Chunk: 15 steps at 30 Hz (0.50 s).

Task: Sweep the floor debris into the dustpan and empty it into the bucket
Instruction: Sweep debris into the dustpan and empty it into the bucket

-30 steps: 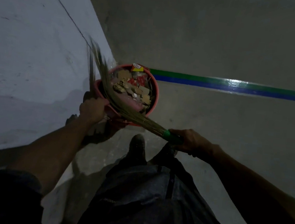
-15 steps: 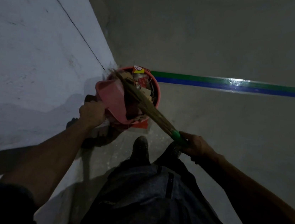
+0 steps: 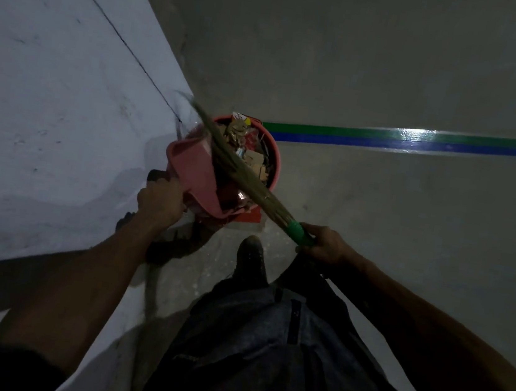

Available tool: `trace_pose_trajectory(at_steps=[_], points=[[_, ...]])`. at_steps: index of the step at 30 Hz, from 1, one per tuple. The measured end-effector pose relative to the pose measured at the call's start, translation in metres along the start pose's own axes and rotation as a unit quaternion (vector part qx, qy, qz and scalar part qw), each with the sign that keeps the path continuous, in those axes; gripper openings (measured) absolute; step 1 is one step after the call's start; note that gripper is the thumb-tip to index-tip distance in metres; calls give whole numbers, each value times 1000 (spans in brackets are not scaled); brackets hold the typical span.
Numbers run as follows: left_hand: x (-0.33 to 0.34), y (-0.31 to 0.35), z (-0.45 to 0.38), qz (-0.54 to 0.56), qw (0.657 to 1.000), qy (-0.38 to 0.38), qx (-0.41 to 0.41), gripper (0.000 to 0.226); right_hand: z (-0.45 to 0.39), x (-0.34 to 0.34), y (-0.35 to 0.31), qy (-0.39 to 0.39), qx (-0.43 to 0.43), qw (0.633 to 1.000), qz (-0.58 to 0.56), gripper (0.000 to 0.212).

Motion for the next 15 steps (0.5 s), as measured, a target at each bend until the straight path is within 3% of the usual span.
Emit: trace_pose_trajectory(at_steps=[4,10,15], points=[[-1,0,1,9,1000,2,-15,27,16,0,0,1,-9,1000,-23,62],[-2,8,3,13,1000,19,5,26,18,25,-18,-71,-38,996,26,64],[0,3,11,29,999,28,7,29,9,13,-7,-25,17,1000,6,64]])
Point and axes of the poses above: each hand's wrist, its own z-axis away from the middle knuckle, its own x-axis out of the palm, y = z × x, the point moved 10 cm from there along -z, towards the middle knuckle, and after that the axes turned 6 degrees about z, right-handed, at the moved point
